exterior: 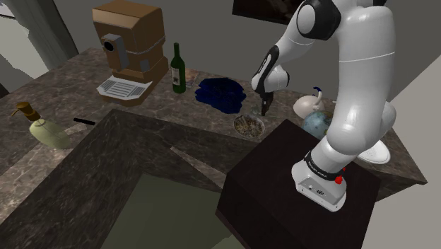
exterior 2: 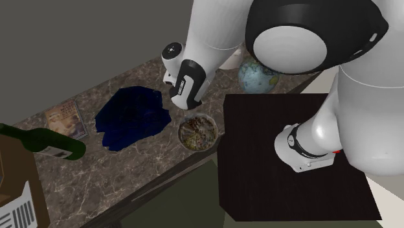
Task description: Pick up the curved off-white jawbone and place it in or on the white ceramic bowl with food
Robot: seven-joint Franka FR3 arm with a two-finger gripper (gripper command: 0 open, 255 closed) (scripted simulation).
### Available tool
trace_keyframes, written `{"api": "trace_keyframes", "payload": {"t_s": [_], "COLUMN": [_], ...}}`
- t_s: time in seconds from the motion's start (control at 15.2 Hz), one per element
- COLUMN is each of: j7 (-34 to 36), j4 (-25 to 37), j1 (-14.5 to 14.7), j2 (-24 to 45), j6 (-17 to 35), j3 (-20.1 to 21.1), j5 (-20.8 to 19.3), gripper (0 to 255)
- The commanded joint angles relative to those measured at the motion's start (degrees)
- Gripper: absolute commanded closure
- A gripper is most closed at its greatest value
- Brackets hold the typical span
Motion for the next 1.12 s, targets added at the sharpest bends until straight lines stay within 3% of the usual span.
{"api": "trace_keyframes", "payload": {"t_s": [0.0, 0.59, 0.66, 1.06], "j7": [-0.4, -0.6, -0.6, -0.6], "j4": [0.5, 0.9, 0.9, 0.9], "j1": [-0.8, -1.3, -1.3, -1.3], "j2": [1.8, 3.0, 3.0, 3.0], "j6": [1.3, 2.2, 2.2, 2.2], "j3": [0.8, 1.3, 1.3, 1.3], "j5": [0.6, 0.9, 0.9, 0.9], "gripper": [0, 0, 255, 255]}}
